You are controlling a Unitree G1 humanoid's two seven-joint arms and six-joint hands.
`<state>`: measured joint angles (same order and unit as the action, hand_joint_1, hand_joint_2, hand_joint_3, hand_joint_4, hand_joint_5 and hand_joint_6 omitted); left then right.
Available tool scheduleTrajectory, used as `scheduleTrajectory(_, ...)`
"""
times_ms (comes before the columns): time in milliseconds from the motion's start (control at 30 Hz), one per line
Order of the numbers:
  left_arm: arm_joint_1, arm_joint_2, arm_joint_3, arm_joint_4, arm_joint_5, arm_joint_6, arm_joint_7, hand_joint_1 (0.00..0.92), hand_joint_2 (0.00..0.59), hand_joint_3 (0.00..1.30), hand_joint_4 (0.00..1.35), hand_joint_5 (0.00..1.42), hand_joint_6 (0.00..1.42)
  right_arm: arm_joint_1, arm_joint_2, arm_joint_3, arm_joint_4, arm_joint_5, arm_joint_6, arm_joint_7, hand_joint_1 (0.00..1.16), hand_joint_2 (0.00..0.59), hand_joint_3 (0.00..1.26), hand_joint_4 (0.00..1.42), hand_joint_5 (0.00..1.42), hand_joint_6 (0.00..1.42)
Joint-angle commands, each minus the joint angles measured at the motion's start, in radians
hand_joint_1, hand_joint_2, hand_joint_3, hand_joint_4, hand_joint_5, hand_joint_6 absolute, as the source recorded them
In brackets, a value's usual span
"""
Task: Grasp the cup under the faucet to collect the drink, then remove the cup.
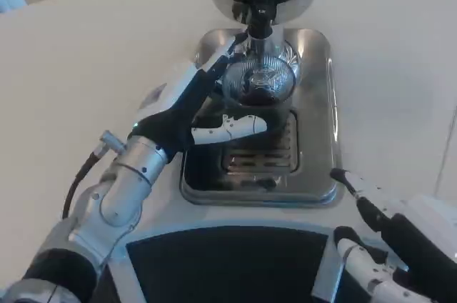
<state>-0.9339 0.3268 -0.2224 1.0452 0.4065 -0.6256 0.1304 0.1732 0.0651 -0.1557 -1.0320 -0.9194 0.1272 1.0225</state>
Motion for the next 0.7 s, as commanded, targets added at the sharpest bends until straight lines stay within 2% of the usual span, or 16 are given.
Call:
scheduleTrajectory(33, 0.003, -0.013, -0.020, 0.019, 0.025, 0.015, 0.021, 0.383, 0.075, 0.20, 0.28, 0.64, 0.63, 0.018, 0.015, 0.010, -0.015, -0.012, 0.007, 0.006, 0.01, 0.560, 0.00, 0.00, 0.00, 0.00)
scheduleTrajectory(300, 0.007, -0.028, -0.029, 0.012, 0.032, 0.021, 0.075, 0.383, 0.076, 0.36, 0.40, 0.71, 0.69, 0.000, 0.012, 0.023, -0.015, -0.038, 0.028, 0.012, 0.06, 0.563, 0.03, 0.00, 0.00, 0.00)
scheduleTrajectory(533, 0.020, -0.042, -0.015, 0.009, 0.017, 0.011, 0.096, 0.388, 0.084, 0.47, 0.48, 0.76, 0.71, 0.007, 0.013, 0.038, -0.015, -0.051, 0.043, 0.007, 0.10, 0.559, 0.04, 0.00, 0.00, 0.00)
scheduleTrajectory(700, 0.029, -0.046, -0.003, 0.005, 0.007, -0.009, 0.118, 0.408, 0.094, 0.58, 0.59, 0.87, 0.80, 0.014, 0.007, 0.045, -0.015, -0.053, 0.055, 0.001, 0.10, 0.560, 0.04, 0.00, 0.00, 0.00)
